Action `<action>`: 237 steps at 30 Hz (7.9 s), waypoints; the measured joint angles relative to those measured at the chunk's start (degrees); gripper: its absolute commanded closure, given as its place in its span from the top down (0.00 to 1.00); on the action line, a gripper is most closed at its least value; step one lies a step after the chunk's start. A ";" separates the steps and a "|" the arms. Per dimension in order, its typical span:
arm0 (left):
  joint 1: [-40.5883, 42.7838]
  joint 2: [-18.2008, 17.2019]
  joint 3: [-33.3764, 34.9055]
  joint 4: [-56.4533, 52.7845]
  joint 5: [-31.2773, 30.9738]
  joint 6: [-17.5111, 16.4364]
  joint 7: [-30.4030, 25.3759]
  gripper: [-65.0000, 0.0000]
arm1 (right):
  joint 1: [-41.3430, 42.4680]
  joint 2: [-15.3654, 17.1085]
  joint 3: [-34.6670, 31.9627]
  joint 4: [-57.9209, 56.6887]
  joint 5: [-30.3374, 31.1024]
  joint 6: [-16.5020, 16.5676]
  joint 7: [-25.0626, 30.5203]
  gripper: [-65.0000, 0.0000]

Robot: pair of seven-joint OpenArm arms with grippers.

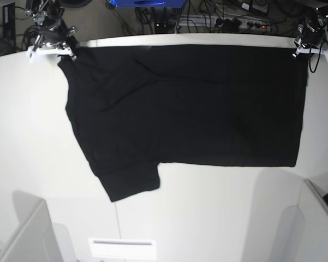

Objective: Fold the T-shirt properly
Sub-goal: 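Pull the shirt by both shoulder corners toward the robot, flattening it, then release and move the right gripper to the hem corner beside the sleeve, then move the left gripper down to the opposite hem corner and grasp it, then lift both hem corners and fold them toward the collar edge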

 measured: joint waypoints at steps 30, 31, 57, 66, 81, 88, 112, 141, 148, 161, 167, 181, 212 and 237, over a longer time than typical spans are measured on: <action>-3.37 0.07 -12.37 13.55 0.87 0.94 2.99 0.68 | 7.15 6.62 0.90 7.48 -0.85 0.00 0.20 0.49; -4.17 -0.44 -11.37 13.53 0.72 0.72 4.85 0.56 | 9.29 7.78 -1.16 6.38 -0.52 0.17 -0.33 0.49; -11.13 -2.08 -9.64 13.16 0.98 0.63 13.05 0.00 | 56.04 13.70 -23.71 -39.01 -0.50 0.63 -0.37 0.53; -11.13 -2.10 -9.70 13.16 0.90 0.61 12.98 0.00 | 70.10 13.53 -30.18 -60.22 -0.66 8.02 0.20 0.57; -11.10 -2.08 -9.75 13.09 0.90 0.61 12.85 0.00 | 80.11 10.23 -42.25 -78.60 -0.55 13.53 1.55 0.56; -10.64 -2.05 -9.75 13.09 0.90 0.61 12.83 0.00 | 80.04 9.53 -44.00 -78.60 -0.63 13.55 2.82 0.55; -26.01 -12.28 -4.02 -7.58 1.95 1.38 12.94 0.99 | 79.43 9.68 -43.67 -78.64 -0.63 13.27 4.13 0.00; -68.70 -16.20 42.86 -59.36 22.58 0.15 -9.03 0.97 | 79.43 10.32 -43.63 -78.60 -0.44 13.29 4.09 0.00; -68.28 -16.20 43.52 -59.49 22.73 0.57 -9.20 0.97 | 79.43 10.05 -43.63 -78.60 -0.44 13.31 4.09 0.00; -68.28 -14.97 43.52 -59.60 22.71 0.15 -9.49 0.97 | 79.43 10.14 -43.63 -78.60 -0.44 13.29 4.09 0.00; -68.24 -14.69 43.52 -59.71 22.73 0.44 -9.55 0.92 | 79.41 10.14 -43.63 -78.60 -0.44 13.31 4.09 0.00; -68.35 -13.70 43.71 -61.48 22.77 0.66 -12.39 0.29 | 78.64 10.12 -43.63 -78.60 -0.37 13.35 4.35 0.00; -51.60 -13.53 34.53 -35.91 22.32 0.79 -9.01 0.00 | 67.25 13.29 -32.57 -60.48 -0.79 12.87 3.48 0.00; -36.65 -12.81 24.76 -8.35 22.05 0.39 1.68 0.00 | 57.18 16.46 -32.39 -39.91 -0.66 12.83 -0.37 0.00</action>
